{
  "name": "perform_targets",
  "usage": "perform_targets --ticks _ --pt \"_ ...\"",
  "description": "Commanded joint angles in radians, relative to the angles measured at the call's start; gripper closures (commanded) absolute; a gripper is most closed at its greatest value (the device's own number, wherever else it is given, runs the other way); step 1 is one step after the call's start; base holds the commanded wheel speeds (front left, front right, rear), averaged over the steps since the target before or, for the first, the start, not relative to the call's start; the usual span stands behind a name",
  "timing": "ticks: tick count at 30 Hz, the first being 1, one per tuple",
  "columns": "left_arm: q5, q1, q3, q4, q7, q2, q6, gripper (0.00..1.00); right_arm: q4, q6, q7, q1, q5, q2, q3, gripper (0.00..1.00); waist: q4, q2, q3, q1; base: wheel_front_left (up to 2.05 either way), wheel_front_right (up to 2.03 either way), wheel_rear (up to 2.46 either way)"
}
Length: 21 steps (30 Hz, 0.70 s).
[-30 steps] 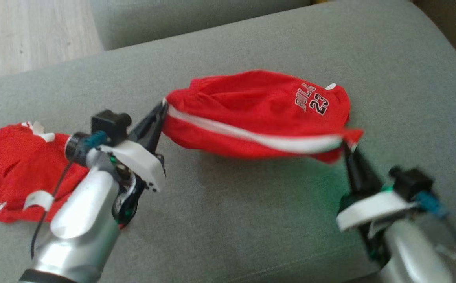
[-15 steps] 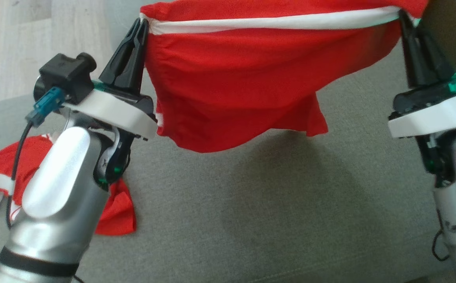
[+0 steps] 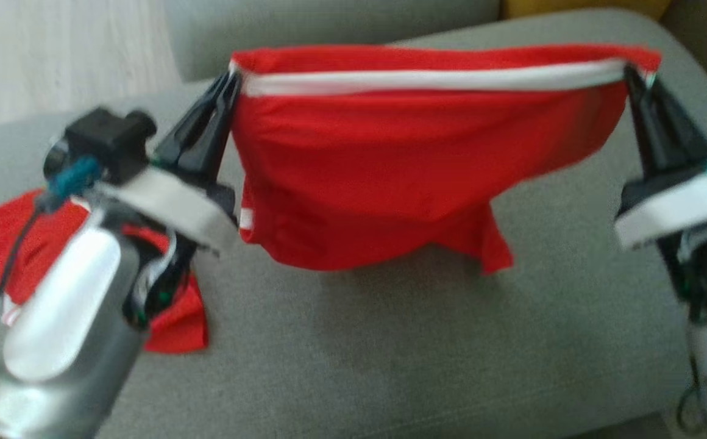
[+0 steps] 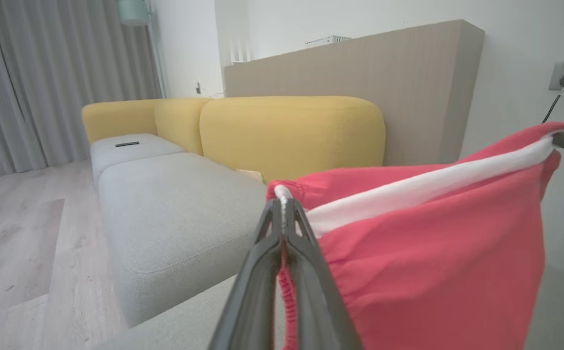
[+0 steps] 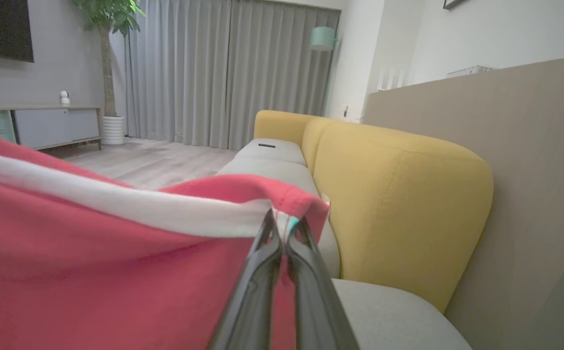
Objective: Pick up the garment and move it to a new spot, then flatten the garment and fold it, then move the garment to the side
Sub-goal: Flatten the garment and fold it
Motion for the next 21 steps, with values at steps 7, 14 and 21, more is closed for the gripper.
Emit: perform_targets --ticks 7,14,21 --pt "0.055 -0.344 0.025 0.116 0.023 0.044 -0.092 1.00 0.177 -0.001 0.025 -0.362 0.073 -0.020 0.039 1.00 -0.033 0.0000 0.225 0.0001 0.00 0.00 0.00" --pt "0.108 -0.757 0.015 0.434 -0.094 -0.030 -0.152 1.00 0.583 -0.001 -0.137 -0.841 0.074 -0.023 0.061 1.00 -0.039 0.0000 0.356 0.0001 0.00 0.00 0.00" --pt "0.115 -0.910 0.032 0.630 -0.224 -0.106 -0.162 1.00 0.853 -0.001 -0.367 -1.013 0.012 0.005 -0.002 1.00 -0.024 0.0000 0.386 0.0001 0.00 0.00 0.00"
